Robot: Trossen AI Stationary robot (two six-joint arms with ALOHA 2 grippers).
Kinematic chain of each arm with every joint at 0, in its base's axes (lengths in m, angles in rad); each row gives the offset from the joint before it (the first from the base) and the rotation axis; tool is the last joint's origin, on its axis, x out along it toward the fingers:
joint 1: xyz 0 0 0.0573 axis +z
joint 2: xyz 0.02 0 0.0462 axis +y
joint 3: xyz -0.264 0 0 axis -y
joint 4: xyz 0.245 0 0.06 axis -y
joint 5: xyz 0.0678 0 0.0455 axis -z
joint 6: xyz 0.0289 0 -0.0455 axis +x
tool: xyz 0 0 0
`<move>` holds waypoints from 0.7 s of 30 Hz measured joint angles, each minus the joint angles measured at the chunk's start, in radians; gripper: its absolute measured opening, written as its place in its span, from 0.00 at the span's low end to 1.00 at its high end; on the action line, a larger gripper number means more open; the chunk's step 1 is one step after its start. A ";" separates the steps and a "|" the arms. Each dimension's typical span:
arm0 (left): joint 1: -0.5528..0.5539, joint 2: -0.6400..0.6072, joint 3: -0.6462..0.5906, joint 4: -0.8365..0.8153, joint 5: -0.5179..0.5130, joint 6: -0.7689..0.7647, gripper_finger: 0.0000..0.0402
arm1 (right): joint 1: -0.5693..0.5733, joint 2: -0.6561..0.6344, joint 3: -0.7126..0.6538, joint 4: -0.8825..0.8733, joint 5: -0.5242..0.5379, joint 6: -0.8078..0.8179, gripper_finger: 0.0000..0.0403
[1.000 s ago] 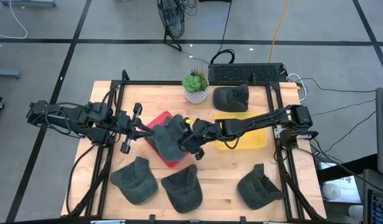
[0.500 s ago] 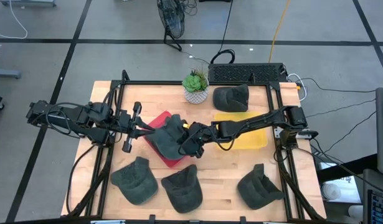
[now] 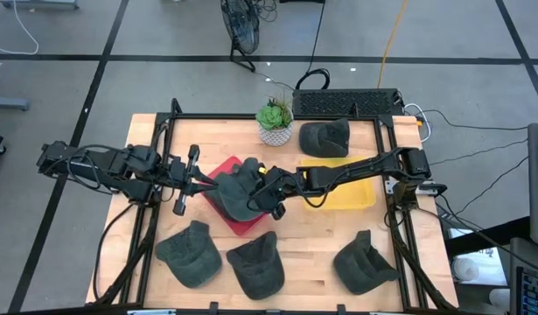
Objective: Pick & Place hat
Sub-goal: Put the right dark gray cap into the red bin, then adjust the right dark gray cap in the red bin
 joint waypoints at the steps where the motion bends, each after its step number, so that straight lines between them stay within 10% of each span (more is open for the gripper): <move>1: 0.000 0.000 0.000 0.000 0.000 0.000 0.08 | 0.000 0.000 -0.001 0.001 0.000 0.000 0.02; 21: 0.000 0.000 0.000 -0.027 0.000 -0.004 0.08 | 0.009 0.000 -0.107 0.178 0.009 -0.023 0.17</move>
